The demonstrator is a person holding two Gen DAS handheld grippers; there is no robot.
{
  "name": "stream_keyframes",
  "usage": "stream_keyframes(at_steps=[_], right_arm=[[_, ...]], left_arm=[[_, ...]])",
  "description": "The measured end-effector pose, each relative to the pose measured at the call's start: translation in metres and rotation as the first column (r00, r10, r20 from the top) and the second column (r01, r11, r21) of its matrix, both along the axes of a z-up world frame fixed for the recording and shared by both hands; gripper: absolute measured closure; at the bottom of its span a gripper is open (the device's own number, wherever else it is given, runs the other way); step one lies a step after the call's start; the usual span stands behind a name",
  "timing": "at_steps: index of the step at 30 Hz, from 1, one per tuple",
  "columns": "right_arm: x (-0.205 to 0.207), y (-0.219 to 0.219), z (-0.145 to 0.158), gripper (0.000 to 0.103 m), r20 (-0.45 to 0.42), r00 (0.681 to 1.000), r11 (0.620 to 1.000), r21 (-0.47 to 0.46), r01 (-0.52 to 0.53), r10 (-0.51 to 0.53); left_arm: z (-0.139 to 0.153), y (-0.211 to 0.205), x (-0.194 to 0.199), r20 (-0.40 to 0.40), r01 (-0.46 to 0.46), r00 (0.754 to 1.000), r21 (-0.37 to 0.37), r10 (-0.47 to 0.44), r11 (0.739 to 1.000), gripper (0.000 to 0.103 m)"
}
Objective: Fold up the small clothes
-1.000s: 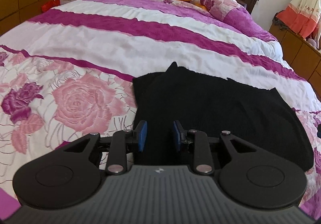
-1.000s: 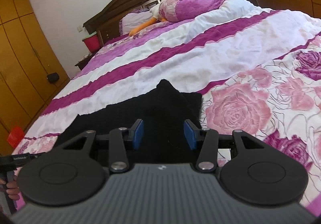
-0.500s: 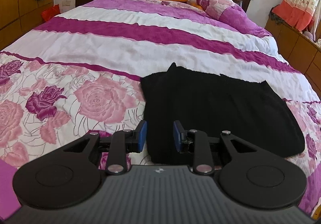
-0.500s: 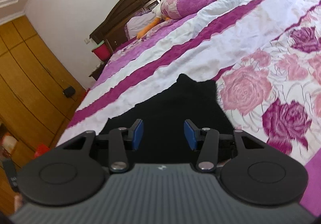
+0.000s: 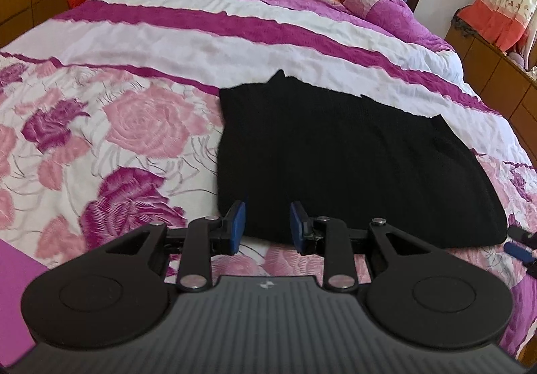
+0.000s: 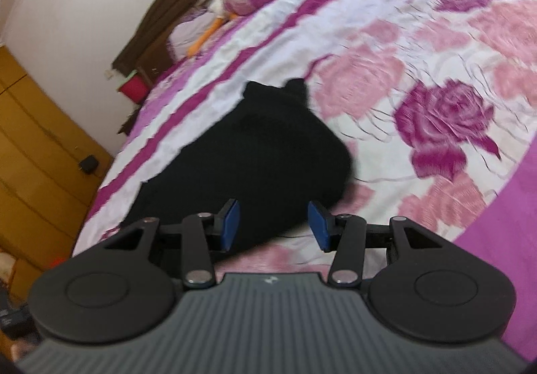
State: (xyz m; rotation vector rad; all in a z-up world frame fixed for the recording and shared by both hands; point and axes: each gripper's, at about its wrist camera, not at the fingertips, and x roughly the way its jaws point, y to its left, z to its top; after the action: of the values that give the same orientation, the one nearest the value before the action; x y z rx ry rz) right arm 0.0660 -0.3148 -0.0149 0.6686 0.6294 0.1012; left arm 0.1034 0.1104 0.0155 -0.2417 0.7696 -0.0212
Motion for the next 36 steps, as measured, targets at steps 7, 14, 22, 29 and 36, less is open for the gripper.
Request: stream_keyframes(at_steps=[7, 14, 22, 29, 36], right_arm=[[0.011, -0.004, -0.029, 0.038, 0.020, 0.999, 0.998, 0.048, 0.037, -0.038], [0.034, -0.001, -0.034, 0.035, 0.122, 0.990, 0.997, 0.026, 0.070, -0.073], [0.063, -0.014, -0.040, 0.037, 0.153, 0.984, 0.993, 0.084, 0.080, -0.092], [0.081, -0.014, -0.045, 0.038, 0.144, 0.986, 0.993, 0.096, 0.066, -0.080], [0.092, -0.011, -0.050, 0.038, 0.159, 0.984, 0.991, 0.120, 0.066, -0.085]], left_arm=[[-0.012, -0.010, 0.016, 0.008, -0.018, 1.000, -0.007, 0.018, 1.000, 0.067], [-0.021, -0.018, 0.027, 0.008, -0.006, 1.000, 0.028, 0.006, 1.000, 0.059], [-0.024, -0.024, 0.029, -0.002, 0.000, 1.000, 0.055, 0.000, 0.999, 0.056], [-0.024, -0.028, 0.032, -0.007, 0.016, 1.000, 0.074, -0.015, 0.997, 0.055], [-0.025, -0.029, 0.032, -0.008, 0.022, 1.000, 0.075, -0.021, 0.997, 0.054]])
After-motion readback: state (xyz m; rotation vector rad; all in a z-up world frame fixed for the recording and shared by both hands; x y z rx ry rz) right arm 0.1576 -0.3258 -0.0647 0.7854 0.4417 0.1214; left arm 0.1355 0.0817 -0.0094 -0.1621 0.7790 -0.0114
